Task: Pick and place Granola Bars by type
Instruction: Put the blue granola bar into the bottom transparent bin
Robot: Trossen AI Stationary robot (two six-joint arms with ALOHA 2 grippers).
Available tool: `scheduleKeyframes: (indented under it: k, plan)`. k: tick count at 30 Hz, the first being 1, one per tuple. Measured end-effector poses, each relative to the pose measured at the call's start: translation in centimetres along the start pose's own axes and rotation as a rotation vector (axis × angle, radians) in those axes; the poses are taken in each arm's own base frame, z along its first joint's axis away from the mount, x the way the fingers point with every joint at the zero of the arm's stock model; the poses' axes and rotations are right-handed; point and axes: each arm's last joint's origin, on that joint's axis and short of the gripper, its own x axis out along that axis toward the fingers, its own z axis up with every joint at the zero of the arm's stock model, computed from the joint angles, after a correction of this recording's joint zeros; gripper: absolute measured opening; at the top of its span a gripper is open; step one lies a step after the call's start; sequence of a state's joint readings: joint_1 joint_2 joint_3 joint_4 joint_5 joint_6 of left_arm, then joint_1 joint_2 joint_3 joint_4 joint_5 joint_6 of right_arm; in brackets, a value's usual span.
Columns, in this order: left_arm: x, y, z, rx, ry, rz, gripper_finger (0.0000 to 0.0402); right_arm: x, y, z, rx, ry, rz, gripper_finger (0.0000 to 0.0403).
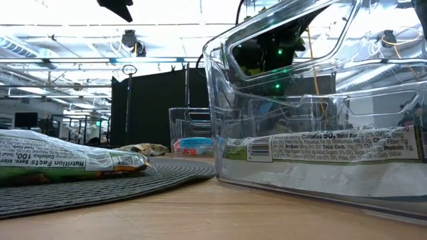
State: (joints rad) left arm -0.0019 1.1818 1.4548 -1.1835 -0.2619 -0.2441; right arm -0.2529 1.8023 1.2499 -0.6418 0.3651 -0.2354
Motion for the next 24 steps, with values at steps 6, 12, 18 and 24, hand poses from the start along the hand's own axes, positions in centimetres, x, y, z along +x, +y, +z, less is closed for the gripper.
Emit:
scheduleKeyframes:
  k: [6, 12, 18, 24]
  plan:
    - [0.01, 0.02, -0.02, -0.002, 0.003, 0.001, 0.0337, 0.19, -0.49, -0.17, 0.026, 0.01, -0.002, 0.0053]
    - [0.0, -0.05, -0.04, -0.004, 0.009, -0.023, 0.0337, 0.16, -0.39, -0.17, 0.022, 0.01, 0.002, 0.0063]
    - [-0.01, -0.21, -0.09, -0.005, 0.024, -0.079, 0.0337, 0.11, -0.2, -0.38, 0.011, 0.032, 0.007, 0.0106]
    - [0.0, -0.2, -0.08, -0.004, 0.023, -0.075, 0.0337, 0.06, -0.06, -0.59, -0.001, 0.056, 0.008, 0.0176]
